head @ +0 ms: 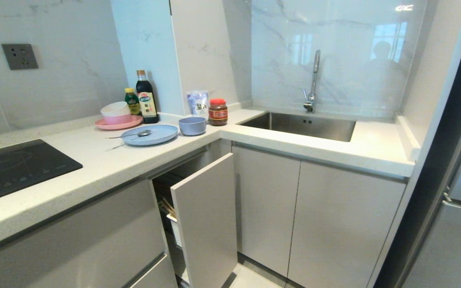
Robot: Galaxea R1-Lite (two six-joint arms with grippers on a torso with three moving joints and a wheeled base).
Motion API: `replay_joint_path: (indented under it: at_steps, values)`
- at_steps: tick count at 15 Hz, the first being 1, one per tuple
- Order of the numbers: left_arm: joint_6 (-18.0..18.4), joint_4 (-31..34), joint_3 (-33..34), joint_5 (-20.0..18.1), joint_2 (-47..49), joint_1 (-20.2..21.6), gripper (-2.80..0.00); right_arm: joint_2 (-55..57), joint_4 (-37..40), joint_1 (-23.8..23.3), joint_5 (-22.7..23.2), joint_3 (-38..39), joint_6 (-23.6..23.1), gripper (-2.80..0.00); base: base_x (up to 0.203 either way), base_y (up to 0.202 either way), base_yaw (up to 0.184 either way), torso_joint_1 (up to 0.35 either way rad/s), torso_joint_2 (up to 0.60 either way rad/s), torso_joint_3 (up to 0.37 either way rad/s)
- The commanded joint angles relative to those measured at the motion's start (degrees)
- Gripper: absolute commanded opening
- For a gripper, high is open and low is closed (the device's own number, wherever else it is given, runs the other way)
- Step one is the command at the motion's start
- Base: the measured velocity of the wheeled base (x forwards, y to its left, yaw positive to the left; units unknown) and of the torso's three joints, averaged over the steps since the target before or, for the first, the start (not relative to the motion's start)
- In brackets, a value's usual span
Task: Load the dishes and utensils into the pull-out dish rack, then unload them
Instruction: Open the cupboard
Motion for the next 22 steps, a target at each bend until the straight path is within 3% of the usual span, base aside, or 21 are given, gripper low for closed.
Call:
replay_joint_path:
  at_steps: [1,20,22]
  values:
    - [0.0,0.0,1.0,0.0,0.1,0.0,-2.80,-0.2,0.0,0.0,0.0,0.1,0.0,-2.80,0.000,0.000,0.000,0.000,0.00,0.000]
    - [0.0,0.0,1.0,0.0,0.1,0.0,-2.80,-0.1,0.0,0.0,0.0,0.1,0.0,-2.80,0.000,0.000,0.000,0.000,0.00,0.000]
    - [1.4,0.0,1.0,-0.3,0.1,0.0,-2.80,-0.2,0.0,0.0,0.0,0.1,0.0,-2.80,0.000,0.000,0.000,0.000,0.00,0.000]
